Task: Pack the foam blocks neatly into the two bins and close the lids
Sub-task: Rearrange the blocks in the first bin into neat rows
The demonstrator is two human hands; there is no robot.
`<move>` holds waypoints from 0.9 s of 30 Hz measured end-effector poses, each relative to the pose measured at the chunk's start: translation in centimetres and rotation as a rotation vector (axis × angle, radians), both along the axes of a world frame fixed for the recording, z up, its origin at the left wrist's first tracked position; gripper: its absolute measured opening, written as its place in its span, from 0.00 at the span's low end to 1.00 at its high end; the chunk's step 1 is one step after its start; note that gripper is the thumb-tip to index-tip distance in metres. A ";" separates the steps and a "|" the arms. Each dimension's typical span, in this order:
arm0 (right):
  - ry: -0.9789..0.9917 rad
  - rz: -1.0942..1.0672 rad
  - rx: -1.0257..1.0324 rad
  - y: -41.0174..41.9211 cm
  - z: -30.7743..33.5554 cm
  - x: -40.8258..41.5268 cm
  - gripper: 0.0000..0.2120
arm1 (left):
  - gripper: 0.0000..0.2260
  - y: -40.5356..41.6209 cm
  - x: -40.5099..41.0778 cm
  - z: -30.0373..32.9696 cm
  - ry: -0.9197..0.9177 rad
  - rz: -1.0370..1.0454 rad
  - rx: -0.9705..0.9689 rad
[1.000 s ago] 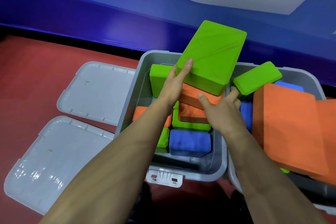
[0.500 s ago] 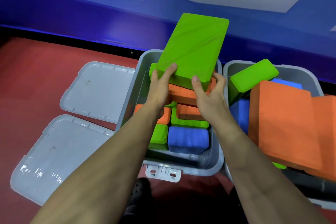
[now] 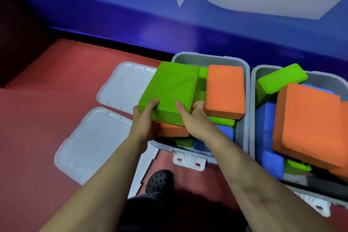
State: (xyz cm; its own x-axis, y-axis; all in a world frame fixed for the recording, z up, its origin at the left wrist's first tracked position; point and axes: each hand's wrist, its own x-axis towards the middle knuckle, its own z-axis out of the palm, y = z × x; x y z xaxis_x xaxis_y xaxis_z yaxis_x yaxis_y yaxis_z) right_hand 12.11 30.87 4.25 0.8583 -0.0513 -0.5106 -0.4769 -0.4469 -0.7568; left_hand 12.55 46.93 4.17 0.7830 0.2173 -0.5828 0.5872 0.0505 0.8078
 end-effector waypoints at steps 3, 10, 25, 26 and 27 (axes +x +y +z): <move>0.078 0.060 -0.008 0.0 -0.4 -0.6 0.35 | 0.23 1.0 -0.7 -0.1 0.060 -0.080 0.063; 0.147 0.076 -0.034 -0.5 -0.9 -1.0 0.57 | 0.36 0.6 -1.5 -0.1 0.186 -0.067 -0.048; -0.140 -0.378 0.410 -1.5 -0.7 1.9 0.36 | 0.22 -4.5 0.8 3.1 -0.098 0.343 -0.345; -0.155 -0.388 0.424 -2.0 -0.8 2.3 0.32 | 0.19 -4.5 1.1 3.1 -0.103 0.363 -0.376; -0.183 -0.408 0.412 -2.5 -0.6 2.8 0.29 | 0.18 -4.6 1.4 3.0 -0.100 0.381 -0.405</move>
